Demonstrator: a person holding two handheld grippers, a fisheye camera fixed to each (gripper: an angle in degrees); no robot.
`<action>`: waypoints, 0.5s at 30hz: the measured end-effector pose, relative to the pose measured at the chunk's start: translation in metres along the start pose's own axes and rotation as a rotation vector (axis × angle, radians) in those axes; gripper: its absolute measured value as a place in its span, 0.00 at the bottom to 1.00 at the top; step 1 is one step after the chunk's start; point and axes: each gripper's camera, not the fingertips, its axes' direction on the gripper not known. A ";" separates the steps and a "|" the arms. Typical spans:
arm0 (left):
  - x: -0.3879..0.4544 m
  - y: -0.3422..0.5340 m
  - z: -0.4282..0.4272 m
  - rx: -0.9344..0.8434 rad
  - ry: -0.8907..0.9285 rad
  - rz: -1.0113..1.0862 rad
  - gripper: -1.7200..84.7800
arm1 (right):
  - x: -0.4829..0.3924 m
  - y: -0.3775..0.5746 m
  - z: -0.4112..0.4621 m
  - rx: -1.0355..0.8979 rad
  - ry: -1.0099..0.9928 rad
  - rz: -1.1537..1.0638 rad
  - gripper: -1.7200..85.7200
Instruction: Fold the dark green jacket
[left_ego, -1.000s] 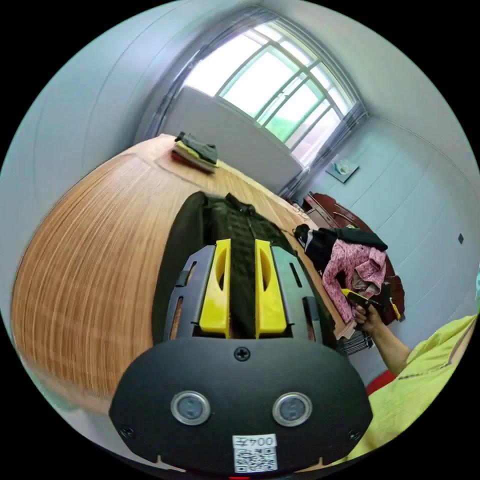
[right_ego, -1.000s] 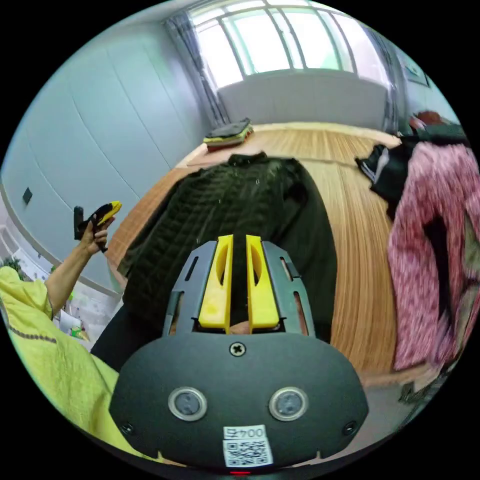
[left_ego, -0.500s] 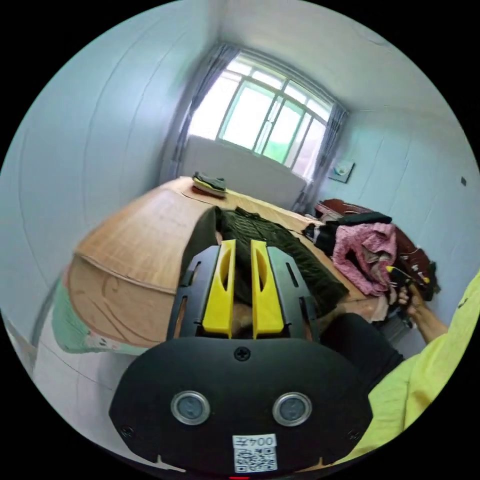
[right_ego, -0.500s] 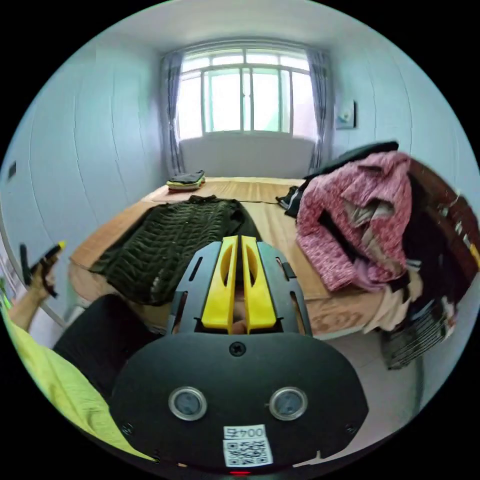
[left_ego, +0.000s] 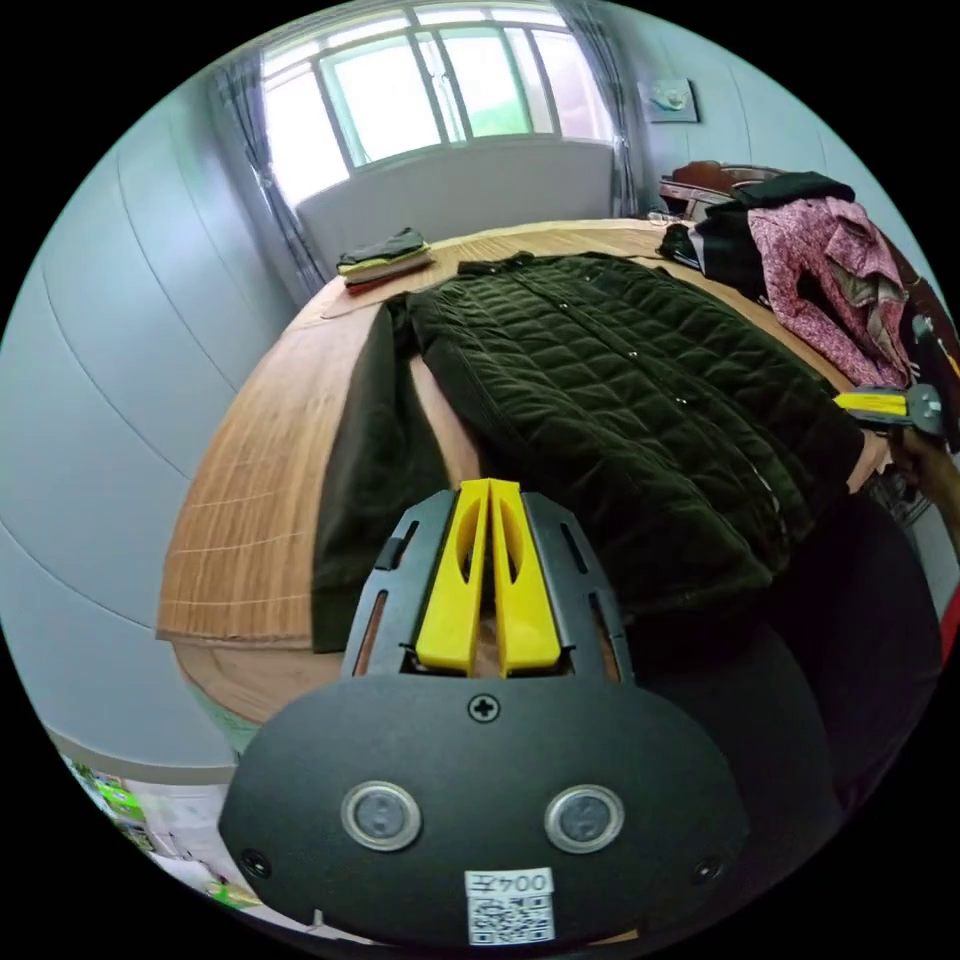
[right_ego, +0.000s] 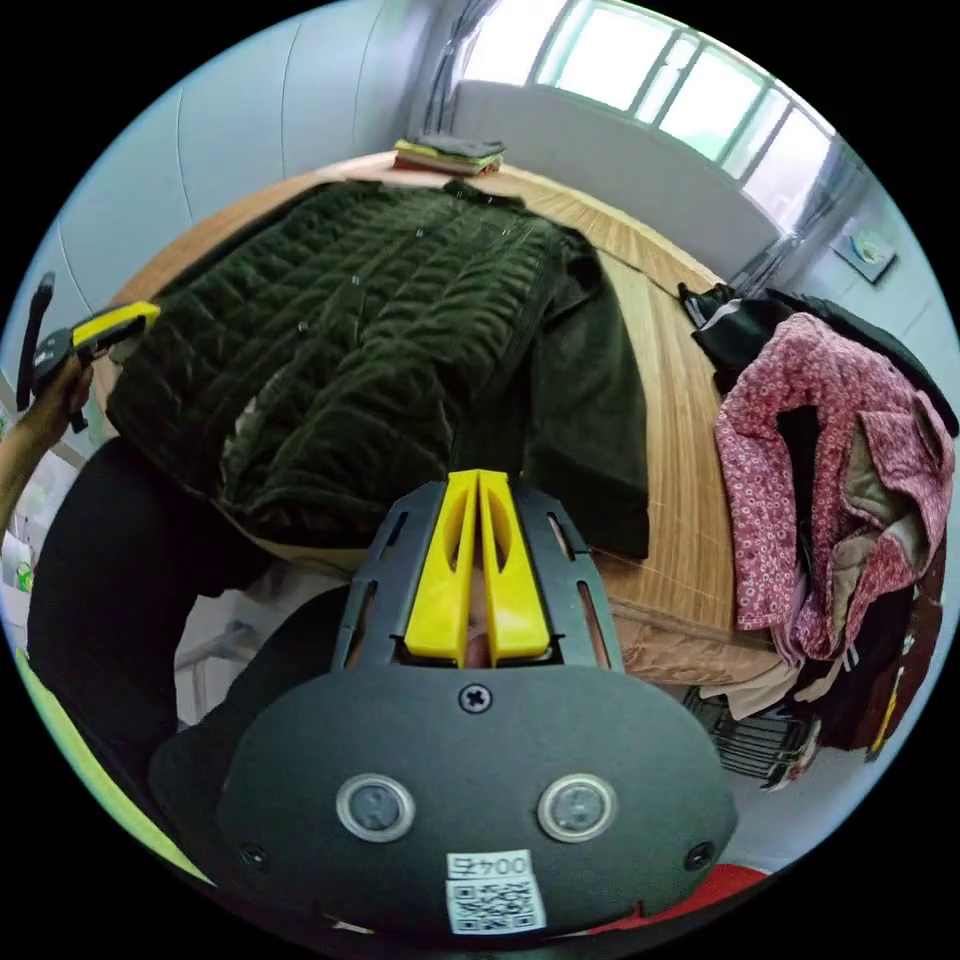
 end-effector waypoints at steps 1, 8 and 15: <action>0.004 -0.003 0.005 -0.019 0.016 0.025 0.03 | -0.007 -0.002 0.008 0.000 0.019 -0.011 0.01; 0.028 -0.015 0.024 -0.003 -0.018 0.007 0.03 | -0.003 -0.011 0.009 0.008 -0.001 0.004 0.02; -0.012 -0.046 0.000 -0.058 0.080 -0.143 0.08 | 0.126 0.037 0.009 0.113 -0.330 0.455 0.07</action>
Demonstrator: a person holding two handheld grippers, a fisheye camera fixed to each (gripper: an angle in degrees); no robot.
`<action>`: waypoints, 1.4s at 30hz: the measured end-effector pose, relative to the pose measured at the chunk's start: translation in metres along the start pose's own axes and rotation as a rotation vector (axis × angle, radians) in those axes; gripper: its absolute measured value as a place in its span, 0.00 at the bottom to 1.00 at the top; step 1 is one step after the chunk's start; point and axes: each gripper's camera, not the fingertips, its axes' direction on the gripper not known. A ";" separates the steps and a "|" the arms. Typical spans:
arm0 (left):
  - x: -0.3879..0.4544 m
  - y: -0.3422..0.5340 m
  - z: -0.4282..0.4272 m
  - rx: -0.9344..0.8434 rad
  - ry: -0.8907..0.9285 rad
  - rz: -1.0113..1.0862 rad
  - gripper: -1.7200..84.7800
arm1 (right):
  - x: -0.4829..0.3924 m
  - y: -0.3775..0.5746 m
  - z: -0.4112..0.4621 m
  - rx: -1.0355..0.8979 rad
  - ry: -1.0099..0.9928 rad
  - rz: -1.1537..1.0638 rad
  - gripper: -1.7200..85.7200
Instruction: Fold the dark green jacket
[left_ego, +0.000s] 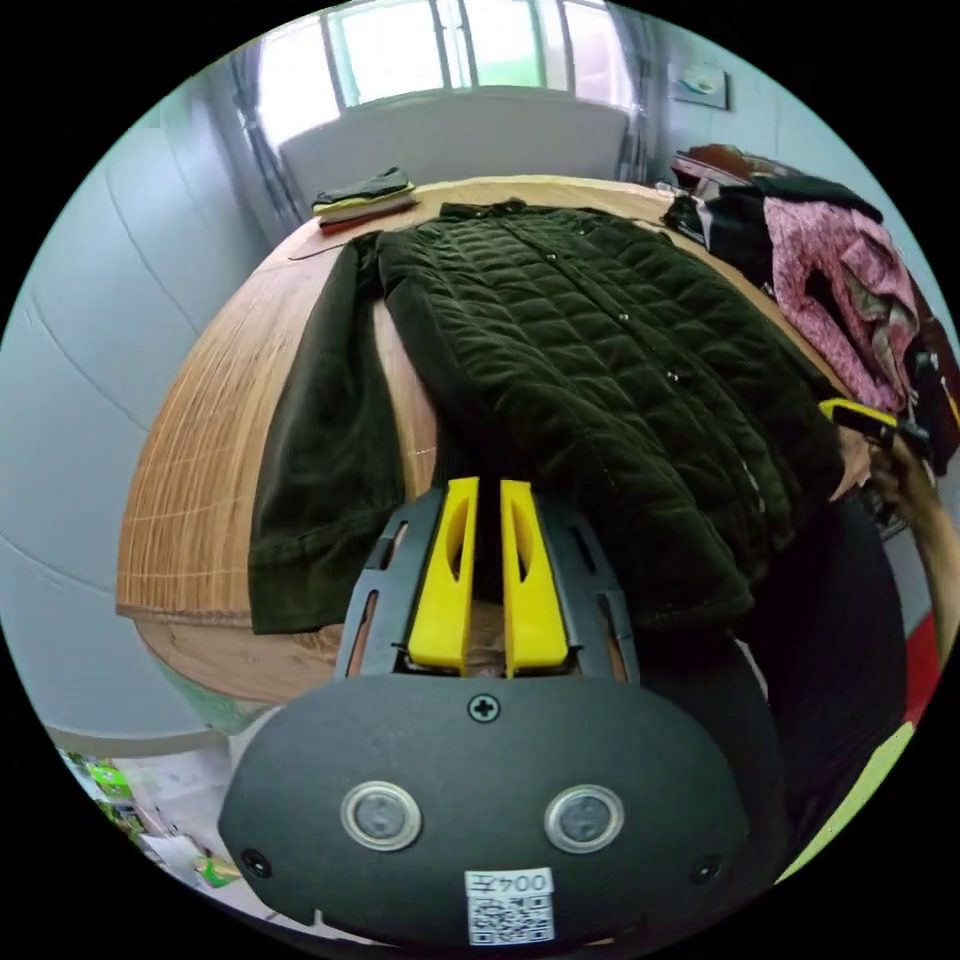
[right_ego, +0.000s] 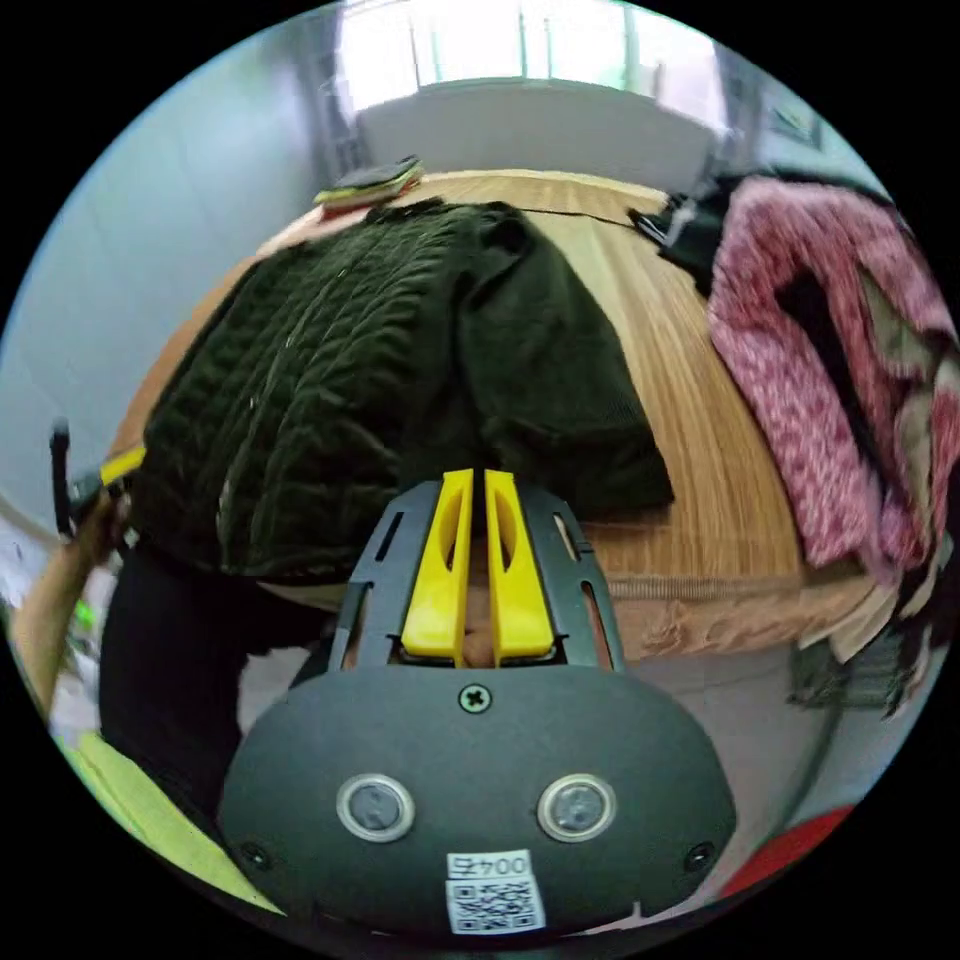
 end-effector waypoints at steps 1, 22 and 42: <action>-0.006 0.001 -0.005 0.023 0.022 -0.019 0.09 | 0.031 0.003 -0.006 0.005 -0.110 0.099 0.08; -0.051 0.024 -0.020 0.126 0.167 0.161 0.15 | 0.051 0.028 0.011 -0.035 -0.320 0.325 0.15; -0.048 -0.005 0.014 -0.115 0.203 0.093 0.18 | 0.041 0.003 -0.002 -0.164 -0.343 0.503 0.08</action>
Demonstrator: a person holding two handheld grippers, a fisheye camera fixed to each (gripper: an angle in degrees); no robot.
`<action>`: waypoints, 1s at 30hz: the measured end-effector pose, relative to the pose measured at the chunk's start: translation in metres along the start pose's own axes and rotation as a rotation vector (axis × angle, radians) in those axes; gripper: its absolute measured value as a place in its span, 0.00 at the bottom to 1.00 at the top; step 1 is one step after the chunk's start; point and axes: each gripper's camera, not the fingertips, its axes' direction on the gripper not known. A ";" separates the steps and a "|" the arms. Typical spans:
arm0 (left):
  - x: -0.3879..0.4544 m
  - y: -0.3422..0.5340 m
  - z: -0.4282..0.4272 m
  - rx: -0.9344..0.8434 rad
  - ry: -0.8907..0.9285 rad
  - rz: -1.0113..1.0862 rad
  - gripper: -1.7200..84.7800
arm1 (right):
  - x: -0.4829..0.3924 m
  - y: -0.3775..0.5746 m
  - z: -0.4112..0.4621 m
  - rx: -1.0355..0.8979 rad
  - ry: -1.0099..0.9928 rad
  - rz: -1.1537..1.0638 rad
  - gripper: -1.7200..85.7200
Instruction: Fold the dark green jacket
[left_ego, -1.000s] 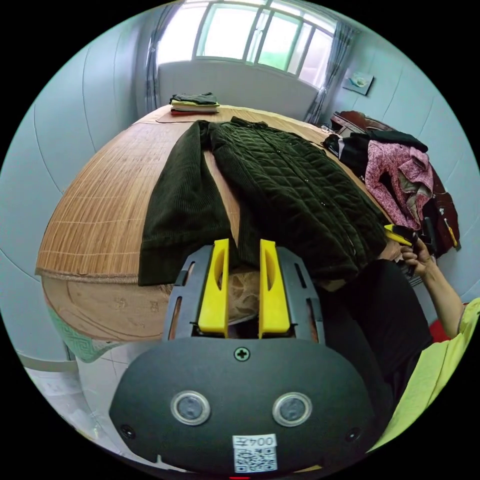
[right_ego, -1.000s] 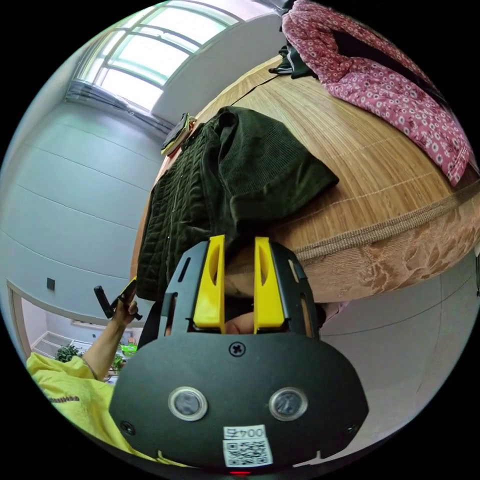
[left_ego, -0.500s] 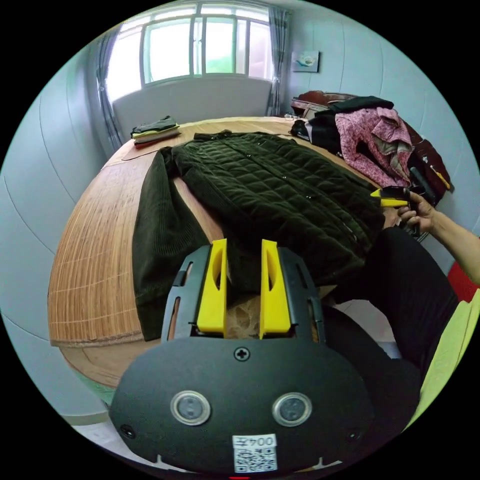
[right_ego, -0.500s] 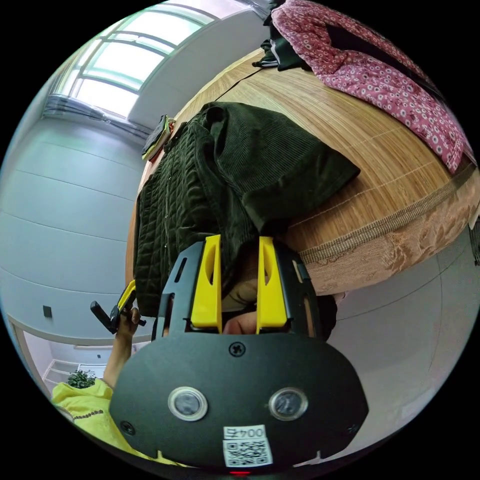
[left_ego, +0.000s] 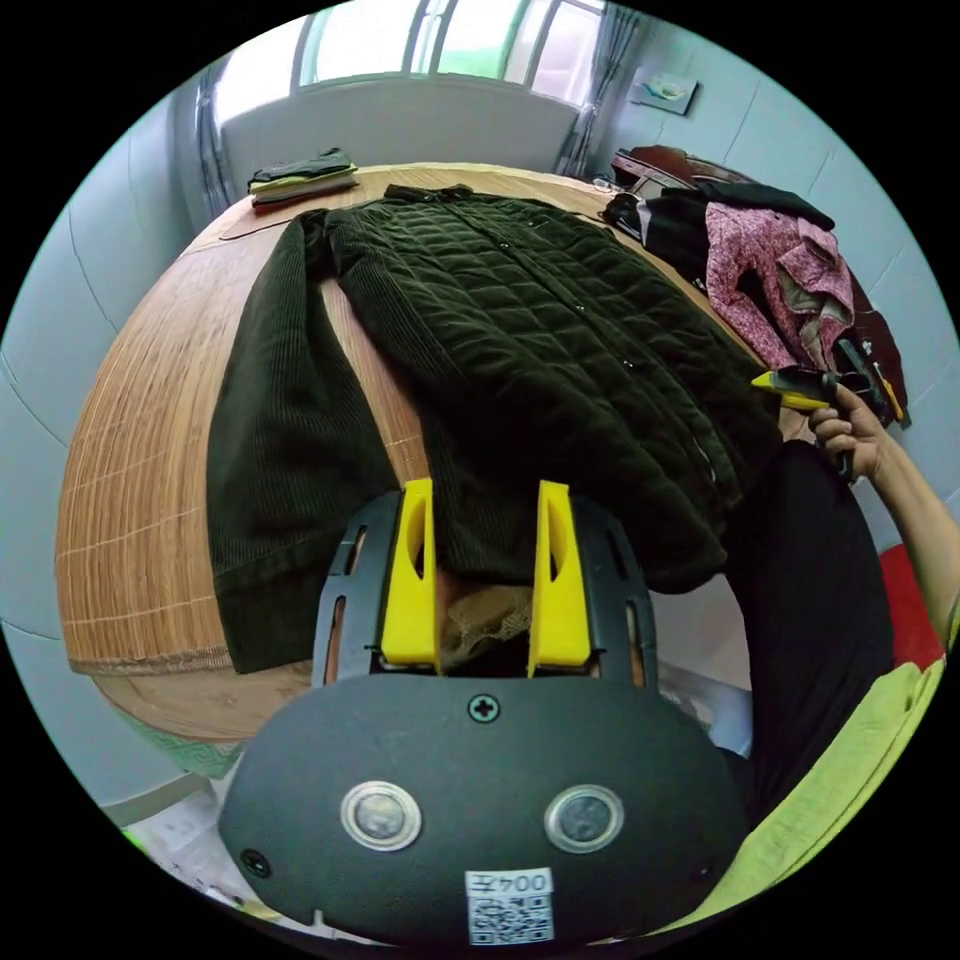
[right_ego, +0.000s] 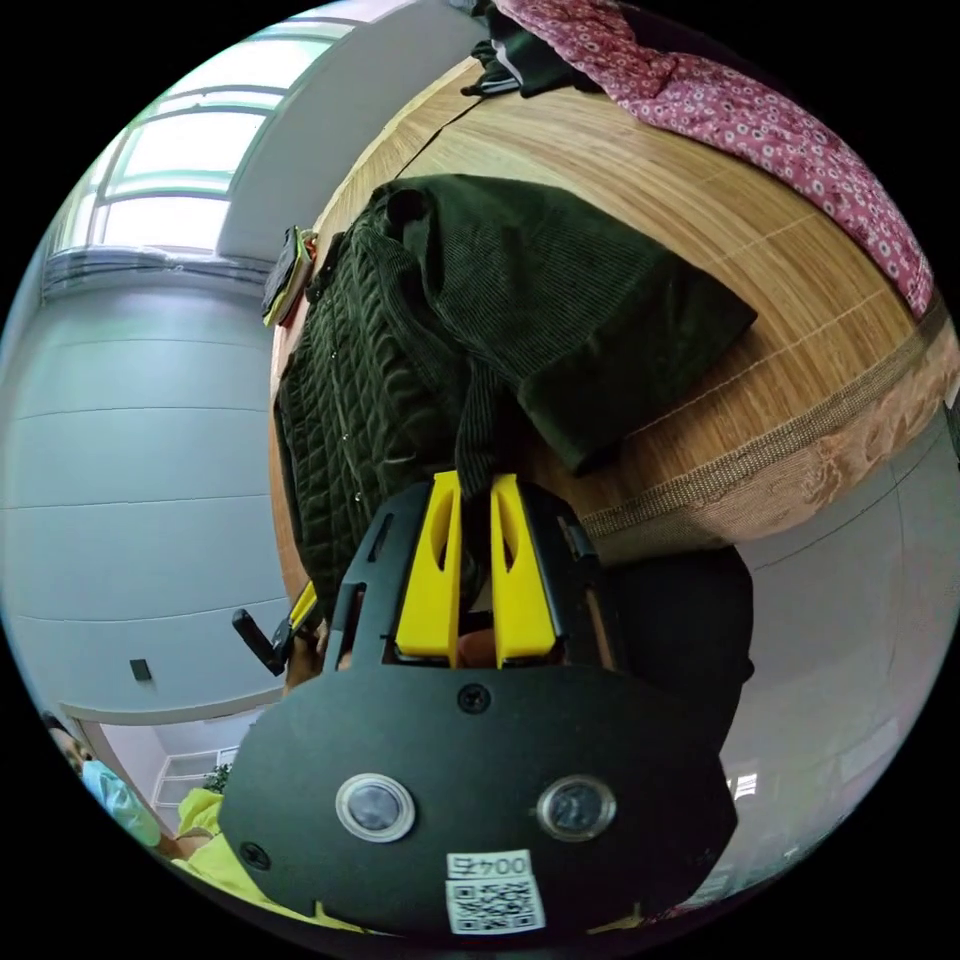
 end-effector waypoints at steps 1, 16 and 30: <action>0.000 0.001 0.000 0.003 -0.003 -0.002 0.18 | -0.006 0.003 -0.008 0.022 0.007 -0.007 0.07; -0.034 0.067 -0.088 0.235 -0.017 -0.537 0.04 | -0.018 0.028 -0.048 0.132 -0.036 -0.092 0.07; -0.035 0.132 -0.079 -0.025 -0.069 -0.545 0.08 | 0.009 0.105 -0.066 0.093 0.203 -0.149 0.10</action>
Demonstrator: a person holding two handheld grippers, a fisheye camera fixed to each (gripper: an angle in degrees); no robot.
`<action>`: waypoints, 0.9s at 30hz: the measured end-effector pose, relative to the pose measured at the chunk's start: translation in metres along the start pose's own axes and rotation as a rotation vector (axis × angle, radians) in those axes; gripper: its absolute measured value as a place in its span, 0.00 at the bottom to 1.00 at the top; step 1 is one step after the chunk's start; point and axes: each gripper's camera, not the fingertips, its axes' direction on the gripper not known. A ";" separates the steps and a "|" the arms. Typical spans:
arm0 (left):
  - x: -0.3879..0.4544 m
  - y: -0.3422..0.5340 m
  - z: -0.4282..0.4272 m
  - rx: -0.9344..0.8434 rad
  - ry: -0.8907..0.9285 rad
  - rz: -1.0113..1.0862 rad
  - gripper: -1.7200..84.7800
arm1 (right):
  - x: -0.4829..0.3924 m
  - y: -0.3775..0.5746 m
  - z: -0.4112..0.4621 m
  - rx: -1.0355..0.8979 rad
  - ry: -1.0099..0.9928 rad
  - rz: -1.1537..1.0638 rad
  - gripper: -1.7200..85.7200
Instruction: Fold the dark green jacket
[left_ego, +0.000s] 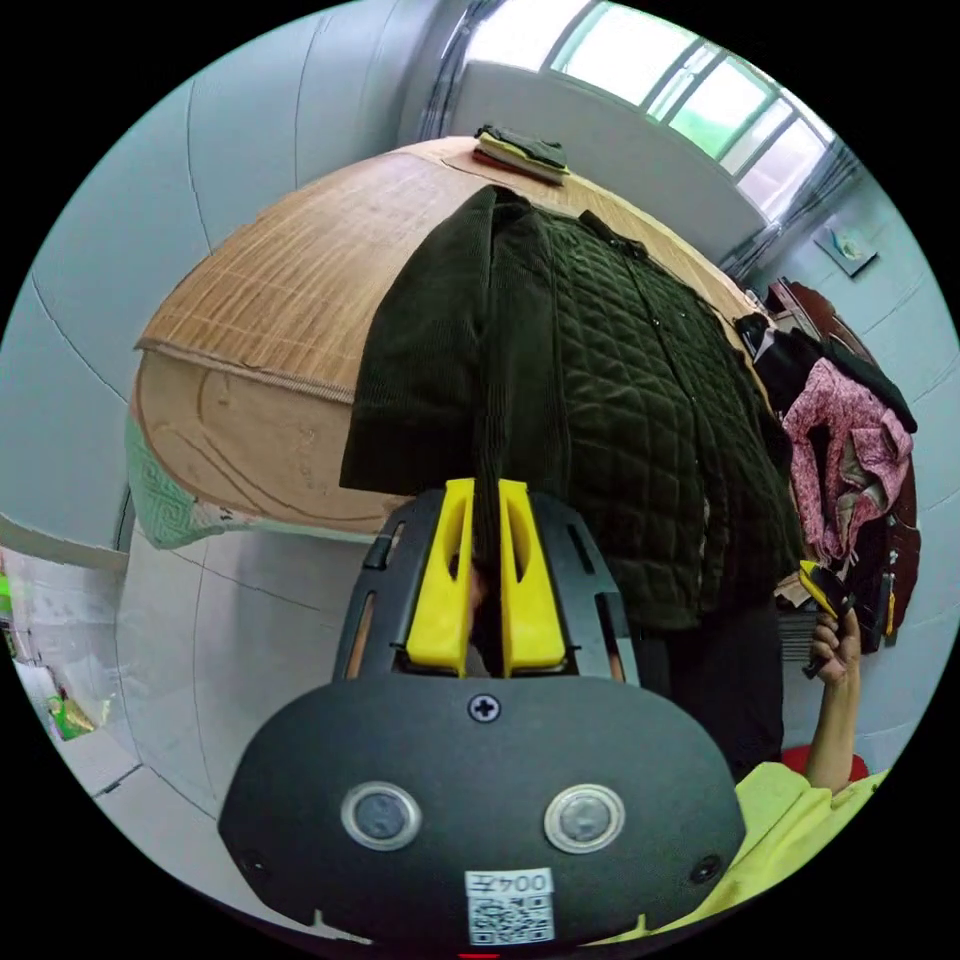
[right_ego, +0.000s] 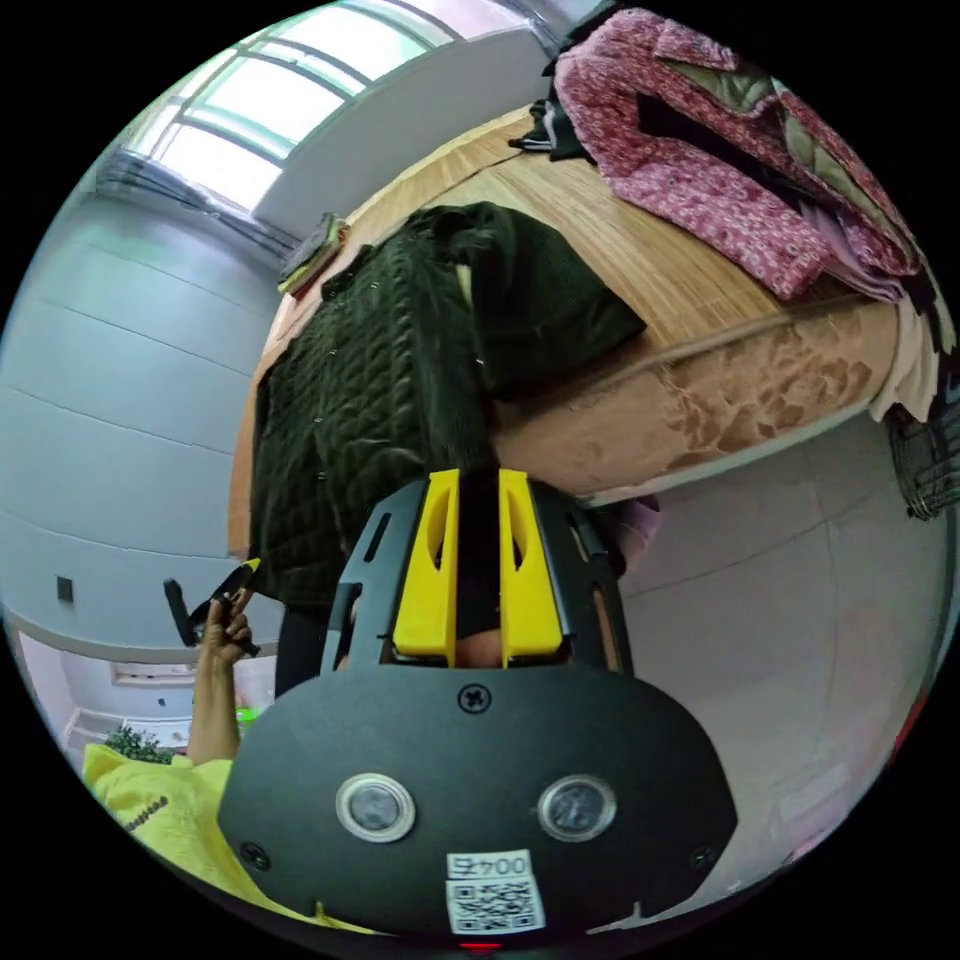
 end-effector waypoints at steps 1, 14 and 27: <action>-0.003 0.002 -0.002 0.008 -0.006 -0.009 0.08 | 0.001 0.004 -0.007 0.035 0.036 -0.006 0.11; 0.160 0.025 0.017 0.047 0.042 0.472 0.10 | -0.256 0.028 0.118 -0.079 0.321 -0.870 0.14; 0.103 -0.006 0.047 -0.097 0.254 0.212 0.05 | -0.202 -0.074 0.093 -0.290 -0.237 -0.443 0.08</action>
